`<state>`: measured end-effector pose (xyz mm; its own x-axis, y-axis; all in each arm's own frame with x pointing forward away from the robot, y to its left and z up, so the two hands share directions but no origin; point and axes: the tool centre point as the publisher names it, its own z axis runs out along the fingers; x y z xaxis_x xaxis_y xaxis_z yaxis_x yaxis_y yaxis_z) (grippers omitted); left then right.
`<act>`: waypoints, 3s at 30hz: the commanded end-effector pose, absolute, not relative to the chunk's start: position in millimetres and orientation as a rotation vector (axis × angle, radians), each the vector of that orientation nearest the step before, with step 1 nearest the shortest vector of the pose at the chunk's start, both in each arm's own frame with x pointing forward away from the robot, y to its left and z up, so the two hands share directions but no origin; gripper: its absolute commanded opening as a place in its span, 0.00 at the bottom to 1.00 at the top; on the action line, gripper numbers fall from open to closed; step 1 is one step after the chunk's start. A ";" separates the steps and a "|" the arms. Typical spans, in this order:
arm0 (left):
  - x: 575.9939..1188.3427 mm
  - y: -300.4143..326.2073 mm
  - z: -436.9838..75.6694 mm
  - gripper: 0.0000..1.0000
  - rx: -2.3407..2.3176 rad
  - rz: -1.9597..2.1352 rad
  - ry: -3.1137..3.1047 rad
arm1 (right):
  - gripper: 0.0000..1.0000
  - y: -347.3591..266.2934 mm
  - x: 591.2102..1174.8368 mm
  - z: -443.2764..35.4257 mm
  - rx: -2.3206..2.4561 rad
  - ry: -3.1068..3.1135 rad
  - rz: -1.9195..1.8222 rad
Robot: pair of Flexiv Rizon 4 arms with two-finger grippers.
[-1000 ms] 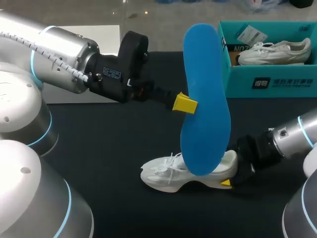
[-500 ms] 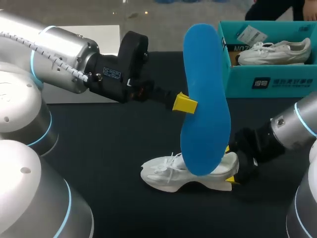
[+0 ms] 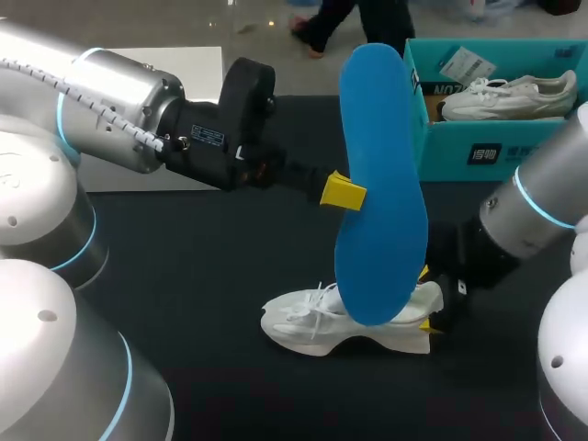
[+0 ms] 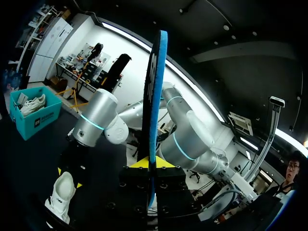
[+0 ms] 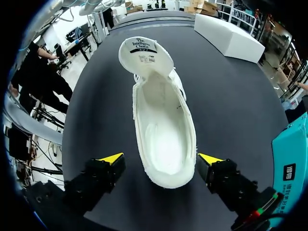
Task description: Take the shoe out of the shoebox, open the shoe tongue, remove and reinsert the insole, then place the shoe into the shoebox
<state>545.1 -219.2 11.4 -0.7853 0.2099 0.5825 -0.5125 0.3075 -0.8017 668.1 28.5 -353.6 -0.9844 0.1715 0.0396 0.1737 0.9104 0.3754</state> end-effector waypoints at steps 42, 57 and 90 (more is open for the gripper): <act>546.4 -221.3 12.3 0.00 0.266 1.525 -1.971 | 1.00 47.1 672.0 -324.8 -0.136 -3.200 0.017; 546.4 -221.3 12.3 0.00 0.266 1.525 -1.971 | 1.00 46.5 669.8 -327.3 -0.127 -3.188 0.027; 546.4 -221.3 12.3 0.00 0.266 1.525 -1.971 | 1.00 45.2 678.5 -328.5 -0.110 -3.193 0.056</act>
<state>545.1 -219.2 11.4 -0.7852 0.2099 0.5825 -0.5125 0.3075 -0.8017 674.5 43.2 -326.2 -0.9961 0.0671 -0.0581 0.0688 0.9972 -0.0276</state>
